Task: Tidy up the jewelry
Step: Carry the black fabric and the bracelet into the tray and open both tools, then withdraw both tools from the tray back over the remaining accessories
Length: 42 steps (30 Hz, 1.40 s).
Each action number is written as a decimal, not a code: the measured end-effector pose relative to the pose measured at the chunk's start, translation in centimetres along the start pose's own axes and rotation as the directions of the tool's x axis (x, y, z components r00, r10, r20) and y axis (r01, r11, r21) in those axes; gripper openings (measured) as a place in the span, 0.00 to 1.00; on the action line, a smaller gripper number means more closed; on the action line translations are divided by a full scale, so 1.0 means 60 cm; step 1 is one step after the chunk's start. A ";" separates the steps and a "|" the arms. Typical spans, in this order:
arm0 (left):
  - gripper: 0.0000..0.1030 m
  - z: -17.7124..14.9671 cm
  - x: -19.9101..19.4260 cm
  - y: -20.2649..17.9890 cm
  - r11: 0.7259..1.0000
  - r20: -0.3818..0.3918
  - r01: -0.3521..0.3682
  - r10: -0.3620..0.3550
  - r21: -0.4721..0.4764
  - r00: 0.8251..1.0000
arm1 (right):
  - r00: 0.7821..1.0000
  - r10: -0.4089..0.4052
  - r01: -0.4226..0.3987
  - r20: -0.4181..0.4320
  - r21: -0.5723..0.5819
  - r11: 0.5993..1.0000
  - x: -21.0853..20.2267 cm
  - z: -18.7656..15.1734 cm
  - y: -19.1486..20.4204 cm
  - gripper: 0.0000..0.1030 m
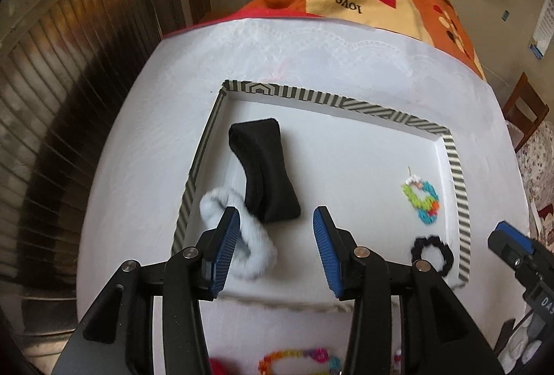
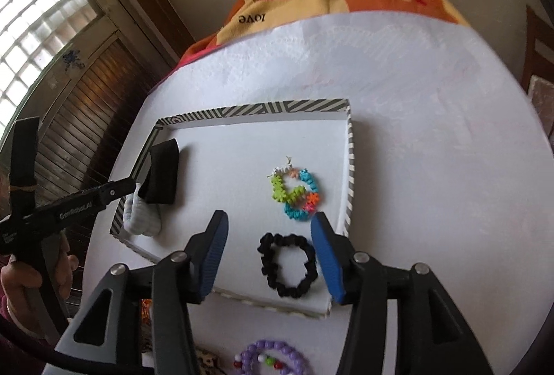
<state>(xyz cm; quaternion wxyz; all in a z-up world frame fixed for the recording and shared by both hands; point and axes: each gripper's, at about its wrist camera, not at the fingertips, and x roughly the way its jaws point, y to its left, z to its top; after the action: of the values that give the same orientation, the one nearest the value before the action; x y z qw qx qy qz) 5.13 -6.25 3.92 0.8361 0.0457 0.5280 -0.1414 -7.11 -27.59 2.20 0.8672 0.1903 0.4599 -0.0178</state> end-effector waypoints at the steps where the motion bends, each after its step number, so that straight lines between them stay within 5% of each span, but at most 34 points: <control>1: 0.25 -0.006 -0.007 -0.002 1.000 0.005 -0.005 0.005 0.004 1.000 | 1.000 -0.013 0.013 0.009 -0.007 1.000 -0.008 -0.005 0.004 0.53; 19: 0.25 -0.155 -0.127 -0.018 0.999 0.057 -0.036 0.036 -0.007 0.998 | 0.999 -0.028 0.030 0.023 -0.100 0.994 -0.111 -0.125 0.053 0.55; 42: 0.25 -0.290 -0.192 -0.053 0.998 0.085 -0.066 0.064 0.020 0.994 | 1.000 -0.009 0.012 0.015 -0.163 0.987 -0.186 -0.234 0.077 0.63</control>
<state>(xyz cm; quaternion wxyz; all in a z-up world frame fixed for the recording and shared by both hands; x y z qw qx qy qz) -15.56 -3.20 6.87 0.8611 0.0662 0.4891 -0.1220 -23.72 -20.03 5.55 0.8830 0.1163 0.4546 0.0138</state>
